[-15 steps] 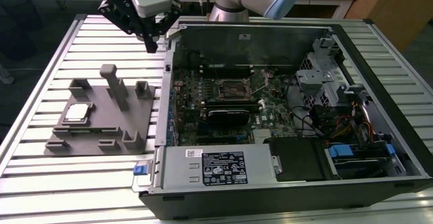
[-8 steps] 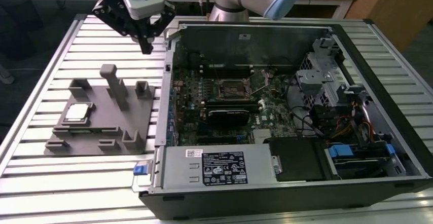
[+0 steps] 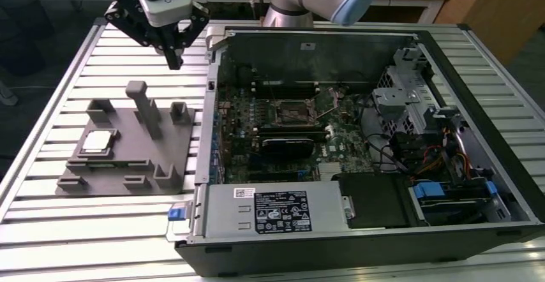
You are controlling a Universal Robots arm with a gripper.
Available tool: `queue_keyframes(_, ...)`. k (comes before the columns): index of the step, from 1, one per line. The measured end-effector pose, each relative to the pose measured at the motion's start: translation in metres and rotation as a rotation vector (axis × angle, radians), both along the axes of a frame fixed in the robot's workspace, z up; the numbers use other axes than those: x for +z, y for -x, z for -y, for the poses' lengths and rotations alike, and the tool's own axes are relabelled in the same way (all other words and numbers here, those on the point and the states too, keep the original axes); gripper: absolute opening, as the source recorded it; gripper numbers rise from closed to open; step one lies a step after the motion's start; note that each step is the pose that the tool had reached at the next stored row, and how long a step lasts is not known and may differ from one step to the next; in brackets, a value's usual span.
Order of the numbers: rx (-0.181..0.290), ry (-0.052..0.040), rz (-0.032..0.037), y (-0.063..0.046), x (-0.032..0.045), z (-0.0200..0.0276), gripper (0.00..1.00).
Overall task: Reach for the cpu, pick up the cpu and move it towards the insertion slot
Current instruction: 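Reach for the cpu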
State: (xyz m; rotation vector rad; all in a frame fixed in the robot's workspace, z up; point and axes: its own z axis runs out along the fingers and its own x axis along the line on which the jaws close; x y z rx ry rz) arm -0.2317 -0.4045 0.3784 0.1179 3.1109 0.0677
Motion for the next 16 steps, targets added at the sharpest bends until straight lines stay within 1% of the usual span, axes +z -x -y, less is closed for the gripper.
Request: queue_keyframes(16,0.000,0.0000,0.0000,0.022,-0.0031,0.0011,0.11)
